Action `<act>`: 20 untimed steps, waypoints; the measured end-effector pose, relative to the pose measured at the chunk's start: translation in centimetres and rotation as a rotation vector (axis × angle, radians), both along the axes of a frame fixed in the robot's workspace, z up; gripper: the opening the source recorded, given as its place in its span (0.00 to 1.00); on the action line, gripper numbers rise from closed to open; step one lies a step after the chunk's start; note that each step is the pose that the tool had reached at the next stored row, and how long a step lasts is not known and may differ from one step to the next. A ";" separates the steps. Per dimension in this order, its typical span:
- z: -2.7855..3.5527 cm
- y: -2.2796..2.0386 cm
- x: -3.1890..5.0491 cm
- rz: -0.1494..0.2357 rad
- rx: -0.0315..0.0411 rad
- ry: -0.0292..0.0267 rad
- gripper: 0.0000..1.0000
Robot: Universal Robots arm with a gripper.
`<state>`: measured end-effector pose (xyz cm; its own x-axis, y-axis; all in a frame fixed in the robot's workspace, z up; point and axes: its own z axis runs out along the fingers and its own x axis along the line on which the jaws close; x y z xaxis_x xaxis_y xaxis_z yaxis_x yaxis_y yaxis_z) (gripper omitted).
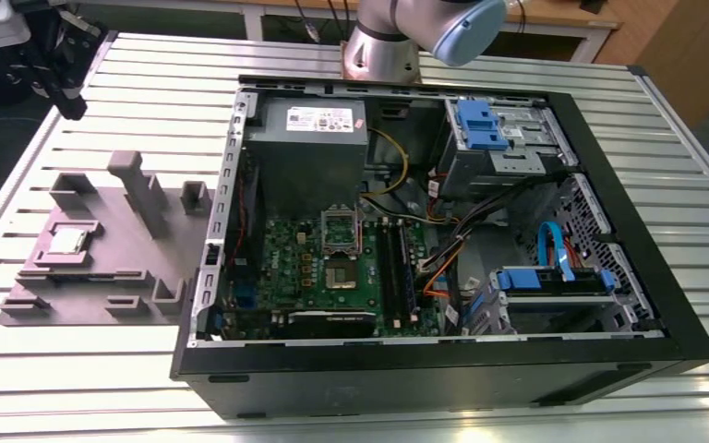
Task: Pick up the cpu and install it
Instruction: 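Reach for the cpu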
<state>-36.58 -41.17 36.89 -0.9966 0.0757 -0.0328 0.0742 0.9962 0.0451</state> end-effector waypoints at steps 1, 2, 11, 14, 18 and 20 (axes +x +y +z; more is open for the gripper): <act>-0.01 0.00 -0.01 0.000 0.0000 -0.0001 0.10; -0.04 -0.01 -0.03 0.000 0.0002 -0.0003 0.10; -1.09 -0.50 -0.79 0.000 0.0000 -0.0002 0.10; -1.63 -0.70 -1.29 0.000 0.0000 -0.0002 0.10; -2.37 -1.01 -1.83 0.000 0.0000 -0.0003 0.10; -2.74 -1.10 -2.06 0.000 0.0001 -0.0005 0.10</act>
